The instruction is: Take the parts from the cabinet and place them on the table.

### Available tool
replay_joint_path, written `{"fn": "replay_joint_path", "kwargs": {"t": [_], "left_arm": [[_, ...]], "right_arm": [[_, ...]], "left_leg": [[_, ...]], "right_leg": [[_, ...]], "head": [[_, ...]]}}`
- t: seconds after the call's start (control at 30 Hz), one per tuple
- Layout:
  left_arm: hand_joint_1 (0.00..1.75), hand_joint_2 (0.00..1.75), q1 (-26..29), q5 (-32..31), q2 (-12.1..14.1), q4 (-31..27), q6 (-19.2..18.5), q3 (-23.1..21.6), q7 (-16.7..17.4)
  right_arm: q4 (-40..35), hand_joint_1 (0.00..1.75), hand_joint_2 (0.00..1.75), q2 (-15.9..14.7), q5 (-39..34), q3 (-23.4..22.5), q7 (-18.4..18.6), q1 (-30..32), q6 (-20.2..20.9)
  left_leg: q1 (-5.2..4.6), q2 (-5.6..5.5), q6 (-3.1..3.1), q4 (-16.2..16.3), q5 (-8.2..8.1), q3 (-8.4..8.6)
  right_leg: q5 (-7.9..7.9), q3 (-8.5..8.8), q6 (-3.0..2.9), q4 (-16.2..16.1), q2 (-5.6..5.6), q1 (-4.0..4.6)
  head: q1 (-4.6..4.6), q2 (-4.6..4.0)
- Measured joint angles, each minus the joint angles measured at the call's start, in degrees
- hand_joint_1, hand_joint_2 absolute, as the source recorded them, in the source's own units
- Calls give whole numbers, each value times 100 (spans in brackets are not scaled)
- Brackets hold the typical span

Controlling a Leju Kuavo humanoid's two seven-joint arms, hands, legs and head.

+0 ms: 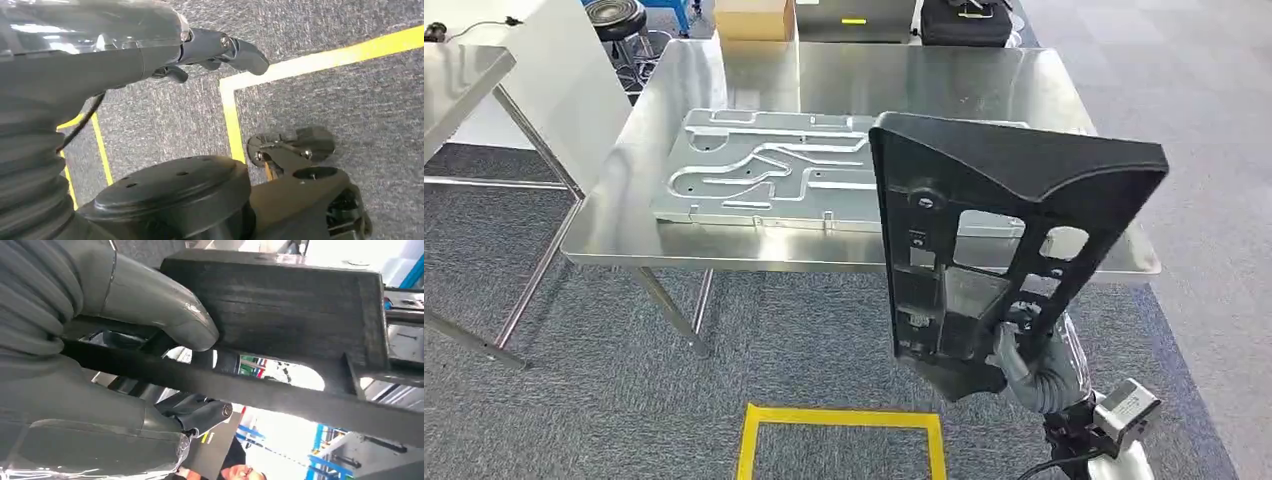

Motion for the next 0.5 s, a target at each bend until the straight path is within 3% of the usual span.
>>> {"fn": "replay_joint_path", "kwargs": {"t": [0.07, 0.1, 0.13, 0.17, 0.23, 0.3, 0.37, 0.43, 0.5], "left_arm": [[0, 175, 1, 31, -7, 0, 15, 2, 7], [0, 175, 13, 46, -7, 0, 20, 9, 7], [0, 175, -17, 59, -7, 0, 26, 22, 4], [0, 175, -34, 59, -9, 0, 35, 26, 7], [0, 175, -27, 57, -9, 0, 37, 26, 6], [0, 175, -51, 52, -7, 0, 37, 24, 7], [0, 175, -61, 57, -11, 0, 37, 26, 24], [0, 175, -69, 103, -11, 0, 37, 46, 17], [0, 175, -91, 105, -13, 0, 39, 48, 17]], "right_arm": [[29, 175, 175, 0, 0, 11, 0, -65, 22], [72, 175, 175, 0, -2, 18, 2, -134, 33], [142, 175, 175, 2, -15, 22, 9, -224, 50], [177, 175, 175, 2, -15, 31, 55, -285, 74], [225, 175, 175, 2, -17, 33, 92, -373, 94], [267, 175, 175, 2, -17, 39, 96, -455, 98], [312, 175, 175, -2, -22, 42, 90, -541, 101], [382, 175, 175, -2, -22, 52, 90, -606, 103], [406, 175, 175, -4, -15, 57, 92, -634, 103]], "left_leg": [[20, -7, -53, 7, -115, 161], [17, -8, -97, 10, -168, 148], [0, -1, -132, 56, -197, 170], [-7, 3, -166, 37, -219, 134], [-12, 10, -229, 48, -236, 210], [16, 14, -293, 251, -307, 160], [37, 19, -330, 1017, -570, -291], [48, 19, -362, 1757, -884, -798], [48, 19, -366, 1853, -872, -896]], "right_leg": [[742, 297, 21, -970, -2, -26], [1013, 345, 5, -1335, -8, -37], [794, 333, -53, -1400, -12, 21], [837, 329, -148, -1355, -7, 30], [844, 349, -243, -1374, -1, 28], [814, 483, -314, -1424, -5, 2], [762, 547, -371, -1429, -20, 9], [708, 597, -377, -1427, -20, 21], [689, 622, -378, -1426, -17, 21]], "head": [[0, 0], [4, 0], [0, 0], [7, 0], [9, 0], [9, 0], [7, 0], [7, 0], [7, 0]]}}
